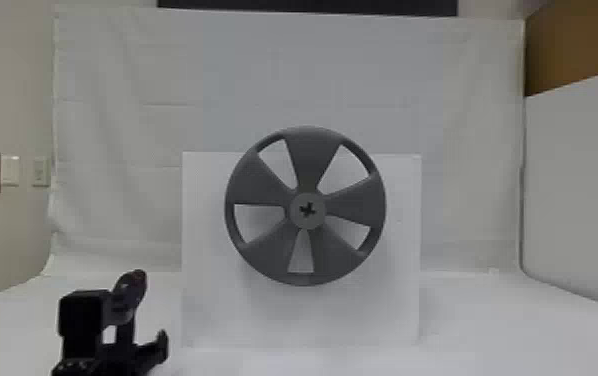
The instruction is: Grasp the drill and bring into the middle of wheel
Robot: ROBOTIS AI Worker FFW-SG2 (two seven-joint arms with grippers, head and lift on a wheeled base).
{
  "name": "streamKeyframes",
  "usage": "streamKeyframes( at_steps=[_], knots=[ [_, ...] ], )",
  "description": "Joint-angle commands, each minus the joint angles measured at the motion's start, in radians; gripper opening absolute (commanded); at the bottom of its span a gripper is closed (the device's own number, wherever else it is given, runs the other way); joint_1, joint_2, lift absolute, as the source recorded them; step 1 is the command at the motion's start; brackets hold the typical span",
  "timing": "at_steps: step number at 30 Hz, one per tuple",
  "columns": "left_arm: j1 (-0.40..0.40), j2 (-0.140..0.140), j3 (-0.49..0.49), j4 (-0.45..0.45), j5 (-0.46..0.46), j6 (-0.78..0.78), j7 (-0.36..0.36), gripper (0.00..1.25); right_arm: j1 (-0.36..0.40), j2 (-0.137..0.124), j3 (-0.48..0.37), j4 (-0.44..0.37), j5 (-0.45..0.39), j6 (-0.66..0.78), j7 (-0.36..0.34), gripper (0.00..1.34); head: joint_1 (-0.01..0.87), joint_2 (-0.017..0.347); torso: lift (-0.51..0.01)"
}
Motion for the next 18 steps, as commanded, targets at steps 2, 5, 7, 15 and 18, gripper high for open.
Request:
streamKeyframes(
  at_steps=[2, 5, 7, 15, 18],
  knots=[
    [-0.009, 0.0, 0.0, 0.015, -0.004, -0.005, 0.003, 1.12, 0.001, -0.001, 0.001, 0.002, 0.0, 0.001, 0.0, 0.82, 0.0, 0.0, -0.406],
    [-0.012, 0.0, 0.0, 0.019, -0.005, -0.006, 0.005, 1.12, 0.001, -0.001, 0.003, 0.002, 0.0, 0.001, 0.0, 0.82, 0.0, 0.0, -0.406],
    [-0.015, 0.0, 0.0, 0.024, -0.007, -0.006, 0.005, 1.11, 0.001, -0.001, 0.004, 0.002, 0.0, 0.001, 0.0, 0.82, 0.0, 0.0, -0.406],
    [-0.027, 0.0, -0.002, 0.041, -0.016, -0.006, 0.006, 1.1, 0.0, -0.003, 0.006, 0.0, 0.0, 0.001, 0.0, 0.82, 0.0, 0.0, -0.406],
    [-0.03, 0.0, -0.003, 0.045, -0.017, -0.006, 0.006, 1.1, 0.0, -0.003, 0.006, 0.002, 0.0, 0.001, 0.0, 0.82, 0.0, 0.0, -0.406]
  ],
)
